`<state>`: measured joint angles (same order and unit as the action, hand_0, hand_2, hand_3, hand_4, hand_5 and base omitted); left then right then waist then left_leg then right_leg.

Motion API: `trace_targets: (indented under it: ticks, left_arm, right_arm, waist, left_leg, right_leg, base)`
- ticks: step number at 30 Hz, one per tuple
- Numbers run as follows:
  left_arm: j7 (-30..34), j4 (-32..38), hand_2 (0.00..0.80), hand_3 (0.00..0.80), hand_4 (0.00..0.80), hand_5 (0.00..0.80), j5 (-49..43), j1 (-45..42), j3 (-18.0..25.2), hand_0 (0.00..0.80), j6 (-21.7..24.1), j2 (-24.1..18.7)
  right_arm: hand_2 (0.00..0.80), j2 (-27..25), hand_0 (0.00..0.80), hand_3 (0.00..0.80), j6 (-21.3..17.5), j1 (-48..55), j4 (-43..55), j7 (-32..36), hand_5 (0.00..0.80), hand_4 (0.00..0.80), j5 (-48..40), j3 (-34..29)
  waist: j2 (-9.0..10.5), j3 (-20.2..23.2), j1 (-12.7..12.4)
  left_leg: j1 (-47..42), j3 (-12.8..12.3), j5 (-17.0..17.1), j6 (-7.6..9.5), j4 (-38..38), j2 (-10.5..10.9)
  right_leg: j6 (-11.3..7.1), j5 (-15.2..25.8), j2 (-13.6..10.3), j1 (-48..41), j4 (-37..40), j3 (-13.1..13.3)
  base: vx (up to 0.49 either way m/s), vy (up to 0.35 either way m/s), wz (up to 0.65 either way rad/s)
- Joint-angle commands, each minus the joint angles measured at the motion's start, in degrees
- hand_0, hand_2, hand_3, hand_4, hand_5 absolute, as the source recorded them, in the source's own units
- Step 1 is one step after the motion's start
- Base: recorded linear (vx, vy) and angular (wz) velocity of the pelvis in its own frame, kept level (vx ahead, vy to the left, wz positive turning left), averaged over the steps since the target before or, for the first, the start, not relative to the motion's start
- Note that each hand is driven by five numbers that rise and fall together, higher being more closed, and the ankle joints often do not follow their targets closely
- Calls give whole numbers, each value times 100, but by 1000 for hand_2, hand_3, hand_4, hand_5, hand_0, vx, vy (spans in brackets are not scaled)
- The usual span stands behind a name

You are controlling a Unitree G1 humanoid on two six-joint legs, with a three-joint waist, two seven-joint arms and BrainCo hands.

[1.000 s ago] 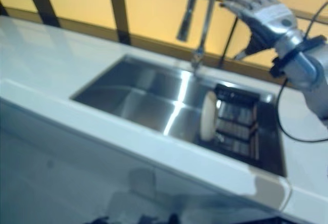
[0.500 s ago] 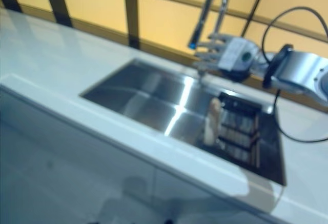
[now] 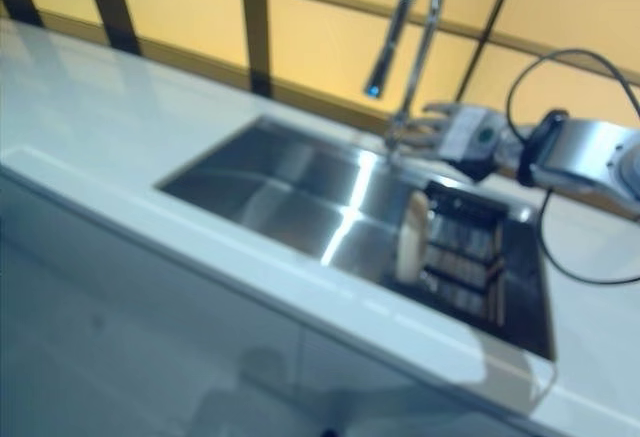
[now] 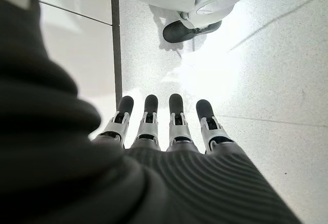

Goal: Take plates into dishwasher

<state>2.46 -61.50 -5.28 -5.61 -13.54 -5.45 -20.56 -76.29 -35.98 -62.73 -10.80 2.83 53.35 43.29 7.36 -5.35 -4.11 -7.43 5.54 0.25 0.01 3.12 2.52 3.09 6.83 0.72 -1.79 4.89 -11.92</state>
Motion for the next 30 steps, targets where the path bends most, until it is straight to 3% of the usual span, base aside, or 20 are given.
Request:
trace_targets:
  ticks: [1, 15, 30]
  left_arm:
    - [45, 214, 0, 0, 0, 0, 42, 35, -119, 0, 10, -279]
    - [50, 362, 0, 0, 0, 0, 49, 75, -343, 0, 49, -310]
    - [135, 564, 0, 0, 0, 0, -6, 271, -491, 0, 79, -445]
  right_arm:
    - [0, -43, 0, 0, 101, -300, -527, 63, 0, 0, -62, 25]
    - [0, 212, 0, 0, 422, -140, -840, -116, 0, 0, 140, -70]
    - [0, 480, 0, 0, 855, 30, -812, -173, 0, 0, 168, -217]
  waist:
    - [109, -84, -232]
    - [-76, -305, -200]
    - [-65, -692, -208]
  left_leg:
    - [266, -389, -555, 21, -173, -24]
    - [533, -405, -512, -17, -409, -99]
    - [923, -397, -516, -56, -808, -195]
  right_leg:
    - [-218, -1329, 150, -671, -46, -144]
    - [-153, -1349, 149, -494, -142, -105]
    - [-88, -1360, 189, -235, -326, -87]
  base:
    - [19, -58, 0]
    - [9, -70, 0]
    - [-11, -61, 3]
